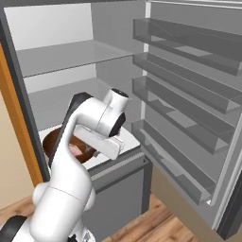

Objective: Place one of the steaks on the plate and the other in the bowl. Then place the bowl in the fridge.

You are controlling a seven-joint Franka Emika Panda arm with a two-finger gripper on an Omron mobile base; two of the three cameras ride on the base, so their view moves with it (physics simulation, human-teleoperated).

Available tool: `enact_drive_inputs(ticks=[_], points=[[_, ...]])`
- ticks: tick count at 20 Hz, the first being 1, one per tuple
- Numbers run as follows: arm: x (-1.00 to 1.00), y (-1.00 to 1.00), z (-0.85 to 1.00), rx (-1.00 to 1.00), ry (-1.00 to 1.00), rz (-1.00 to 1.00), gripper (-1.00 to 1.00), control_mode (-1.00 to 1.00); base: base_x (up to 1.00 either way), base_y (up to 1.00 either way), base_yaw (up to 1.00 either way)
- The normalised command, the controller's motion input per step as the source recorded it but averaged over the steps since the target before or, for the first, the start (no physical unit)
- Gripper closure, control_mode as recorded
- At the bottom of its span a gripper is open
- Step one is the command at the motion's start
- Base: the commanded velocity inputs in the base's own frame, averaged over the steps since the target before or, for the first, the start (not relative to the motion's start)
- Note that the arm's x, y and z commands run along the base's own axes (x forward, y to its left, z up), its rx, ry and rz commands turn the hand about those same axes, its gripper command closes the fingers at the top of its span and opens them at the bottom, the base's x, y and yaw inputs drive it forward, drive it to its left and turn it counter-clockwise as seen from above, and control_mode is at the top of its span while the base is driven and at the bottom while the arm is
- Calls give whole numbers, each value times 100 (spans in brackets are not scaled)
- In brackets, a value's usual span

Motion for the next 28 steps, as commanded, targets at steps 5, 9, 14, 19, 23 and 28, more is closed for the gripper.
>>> enact_drive_inputs(ticks=[5,9,14,19,23,28], points=[[28,1,0,0,0,0,100,-100,10,1,0],[74,0,4,0,0,0,100,-100,0,0,0],[86,35,0,0,0,-13,100,-100,0,0,0],[48,75,0,1,-1,-30,100,-100,0,0,0],[59,37,0,1,0,-29,100,-100,0,0,0],[56,2,7,5,0,-19,100,-100,0,0,0]])
